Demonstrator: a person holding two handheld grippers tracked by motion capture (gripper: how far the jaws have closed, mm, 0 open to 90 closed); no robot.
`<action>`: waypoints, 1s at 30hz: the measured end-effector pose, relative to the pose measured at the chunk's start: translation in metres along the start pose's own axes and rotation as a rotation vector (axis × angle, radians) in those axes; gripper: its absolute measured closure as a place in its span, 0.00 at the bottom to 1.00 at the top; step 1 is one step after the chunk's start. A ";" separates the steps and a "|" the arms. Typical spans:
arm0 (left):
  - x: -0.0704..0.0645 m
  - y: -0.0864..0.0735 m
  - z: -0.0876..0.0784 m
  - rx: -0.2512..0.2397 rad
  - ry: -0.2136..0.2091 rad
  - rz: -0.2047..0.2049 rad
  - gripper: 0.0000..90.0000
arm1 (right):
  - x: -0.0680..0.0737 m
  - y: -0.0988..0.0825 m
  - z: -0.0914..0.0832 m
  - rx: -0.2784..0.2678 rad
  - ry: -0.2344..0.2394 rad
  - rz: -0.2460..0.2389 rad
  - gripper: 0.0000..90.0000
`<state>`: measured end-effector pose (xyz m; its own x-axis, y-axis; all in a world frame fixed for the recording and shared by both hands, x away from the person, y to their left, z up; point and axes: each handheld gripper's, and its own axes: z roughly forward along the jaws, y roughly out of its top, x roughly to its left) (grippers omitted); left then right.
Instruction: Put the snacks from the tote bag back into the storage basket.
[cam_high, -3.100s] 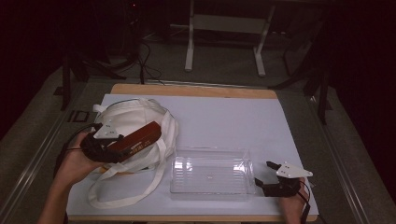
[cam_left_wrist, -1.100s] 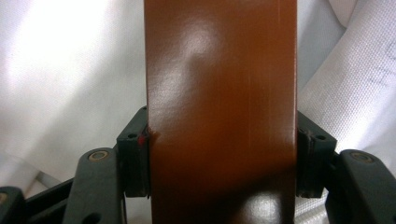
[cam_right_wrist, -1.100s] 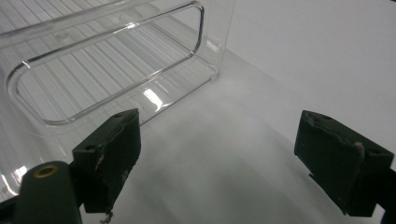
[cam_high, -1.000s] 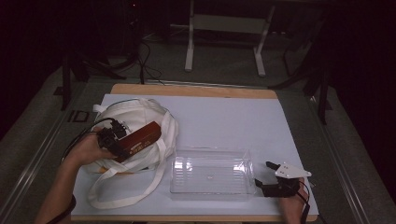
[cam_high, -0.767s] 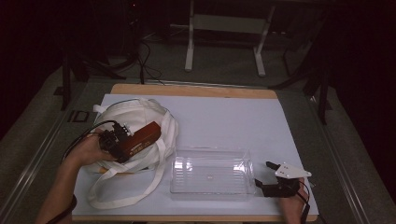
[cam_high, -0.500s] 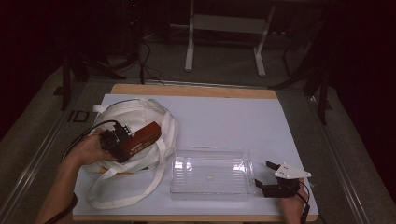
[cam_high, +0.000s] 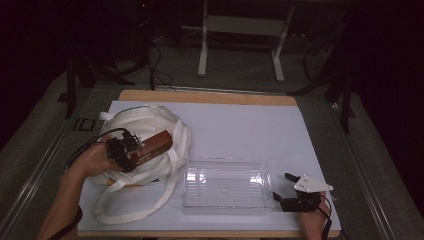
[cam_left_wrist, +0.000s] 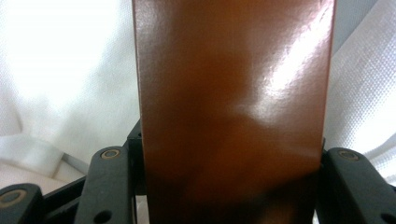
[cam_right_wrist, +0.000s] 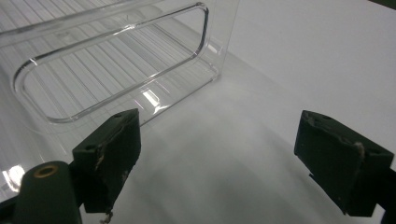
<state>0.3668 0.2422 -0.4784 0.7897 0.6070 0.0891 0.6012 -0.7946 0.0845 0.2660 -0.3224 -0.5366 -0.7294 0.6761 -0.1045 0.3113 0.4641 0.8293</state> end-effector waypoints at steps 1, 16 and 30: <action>0.000 0.000 0.000 0.001 0.002 -0.004 0.49 | 0.000 0.000 0.000 0.000 0.000 0.000 0.16; 0.005 -0.010 -0.022 -0.053 0.049 -0.016 0.49 | 0.000 0.000 0.000 0.000 -0.003 -0.004 0.16; -0.005 -0.023 -0.042 -0.135 0.041 0.014 0.49 | 0.001 0.000 0.000 0.000 -0.004 -0.006 0.16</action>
<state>0.3439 0.2583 -0.4394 0.7905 0.5982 0.1315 0.5662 -0.7956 0.2157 0.2655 -0.3220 -0.5366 -0.7289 0.6755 -0.1117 0.3071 0.4683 0.8285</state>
